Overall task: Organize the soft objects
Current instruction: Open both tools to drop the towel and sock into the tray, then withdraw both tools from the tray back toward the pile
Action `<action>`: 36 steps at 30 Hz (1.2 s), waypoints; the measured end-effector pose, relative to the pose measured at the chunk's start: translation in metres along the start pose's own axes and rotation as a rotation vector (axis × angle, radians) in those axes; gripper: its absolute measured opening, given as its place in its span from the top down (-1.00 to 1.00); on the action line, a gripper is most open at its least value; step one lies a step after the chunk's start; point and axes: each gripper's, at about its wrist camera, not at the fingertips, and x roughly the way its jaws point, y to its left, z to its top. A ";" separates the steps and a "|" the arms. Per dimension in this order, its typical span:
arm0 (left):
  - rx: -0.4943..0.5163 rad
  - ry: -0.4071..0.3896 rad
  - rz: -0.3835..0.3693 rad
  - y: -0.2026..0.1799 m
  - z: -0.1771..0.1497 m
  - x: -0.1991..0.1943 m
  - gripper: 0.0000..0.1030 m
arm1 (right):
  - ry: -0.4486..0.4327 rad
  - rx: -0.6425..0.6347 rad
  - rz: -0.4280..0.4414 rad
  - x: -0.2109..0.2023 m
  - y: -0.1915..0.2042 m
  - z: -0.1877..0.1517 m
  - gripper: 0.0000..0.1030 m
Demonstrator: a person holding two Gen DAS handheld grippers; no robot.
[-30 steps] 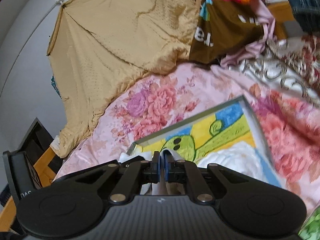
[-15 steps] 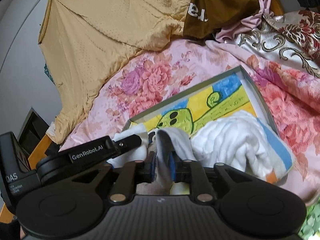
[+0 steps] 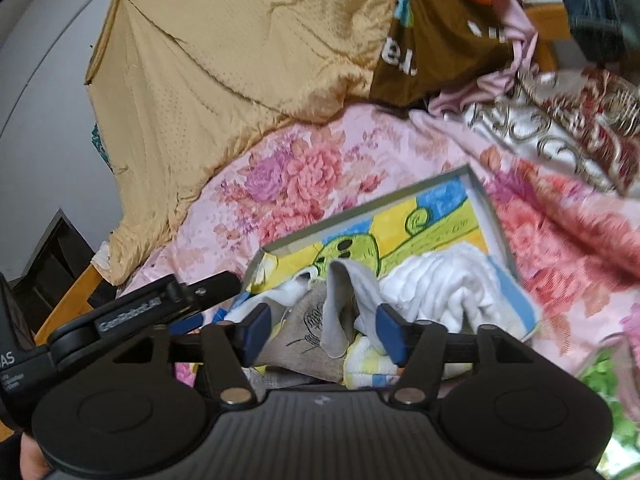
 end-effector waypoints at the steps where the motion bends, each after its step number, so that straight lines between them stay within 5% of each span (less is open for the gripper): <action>1: -0.001 -0.011 -0.001 0.000 0.001 -0.007 -0.46 | -0.011 -0.010 -0.004 -0.006 0.002 0.001 -0.37; 9: 0.021 -0.076 0.003 0.001 0.002 -0.066 -0.70 | -0.102 -0.112 -0.033 -0.059 0.028 -0.001 -0.81; 15: 0.036 -0.102 -0.004 -0.002 -0.009 -0.114 -0.94 | -0.169 -0.177 -0.065 -0.095 0.044 -0.005 -0.96; 23: 0.074 -0.146 0.003 -0.005 -0.026 -0.167 -0.98 | -0.233 -0.245 -0.093 -0.131 0.061 -0.029 -0.99; 36: 0.102 -0.139 -0.008 0.006 -0.073 -0.221 -0.98 | -0.218 -0.279 -0.078 -0.166 0.069 -0.078 -0.99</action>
